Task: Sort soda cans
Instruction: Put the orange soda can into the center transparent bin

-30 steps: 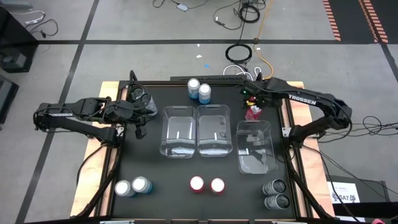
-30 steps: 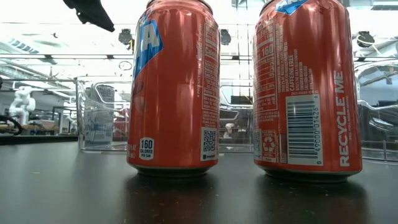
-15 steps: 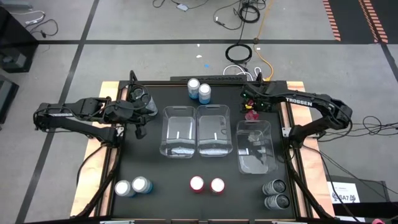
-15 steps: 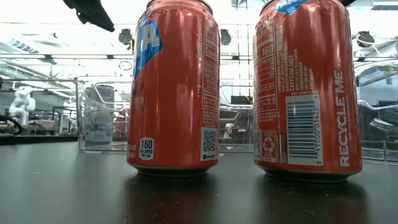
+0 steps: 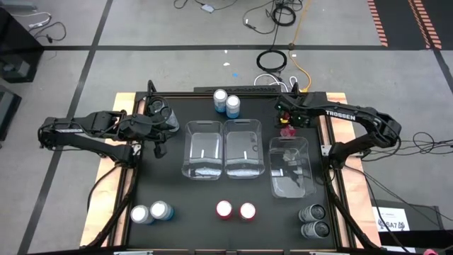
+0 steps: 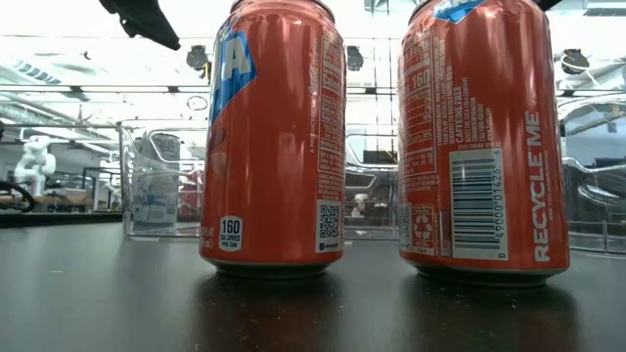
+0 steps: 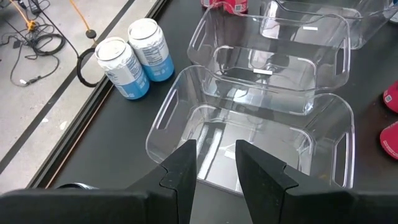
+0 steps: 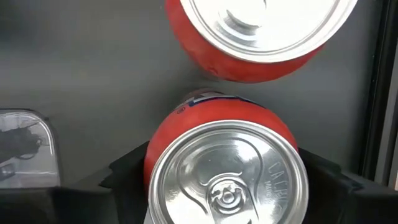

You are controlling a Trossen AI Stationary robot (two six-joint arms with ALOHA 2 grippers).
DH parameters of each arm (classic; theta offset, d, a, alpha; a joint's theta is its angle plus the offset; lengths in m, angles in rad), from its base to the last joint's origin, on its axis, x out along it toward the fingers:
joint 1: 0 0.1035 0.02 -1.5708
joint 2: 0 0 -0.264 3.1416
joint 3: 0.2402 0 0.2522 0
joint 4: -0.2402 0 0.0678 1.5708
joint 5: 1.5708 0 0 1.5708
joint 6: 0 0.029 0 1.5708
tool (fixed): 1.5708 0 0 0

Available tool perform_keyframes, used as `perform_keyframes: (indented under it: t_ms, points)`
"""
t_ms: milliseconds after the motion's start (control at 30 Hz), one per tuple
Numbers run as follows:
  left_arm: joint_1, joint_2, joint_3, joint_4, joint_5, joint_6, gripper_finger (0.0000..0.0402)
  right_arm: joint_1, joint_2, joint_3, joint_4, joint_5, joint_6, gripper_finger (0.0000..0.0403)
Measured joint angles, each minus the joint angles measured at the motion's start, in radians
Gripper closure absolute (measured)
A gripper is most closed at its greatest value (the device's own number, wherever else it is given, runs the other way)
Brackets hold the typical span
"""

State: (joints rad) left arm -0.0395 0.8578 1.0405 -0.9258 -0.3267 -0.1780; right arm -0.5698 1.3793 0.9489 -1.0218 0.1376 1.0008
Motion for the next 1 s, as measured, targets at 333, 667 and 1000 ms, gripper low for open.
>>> perform_keyframes:
  t_ms: [333,667,1000]
  points:
    - [0.0,0.0,0.0,0.0,0.0,-0.001,0.0278,0.074,-0.15,0.047,-0.002,0.024,0.057,0.0118]
    - [0.0,0.0,0.0,0.0,0.0,-0.001,0.0278,0.199,-0.226,0.251,0.231,0.133,-0.005,0.0118]
    - [0.0,0.0,0.0,0.001,0.0,-0.001,0.0278,0.323,0.094,0.578,0.123,0.123,-0.082,0.0118]
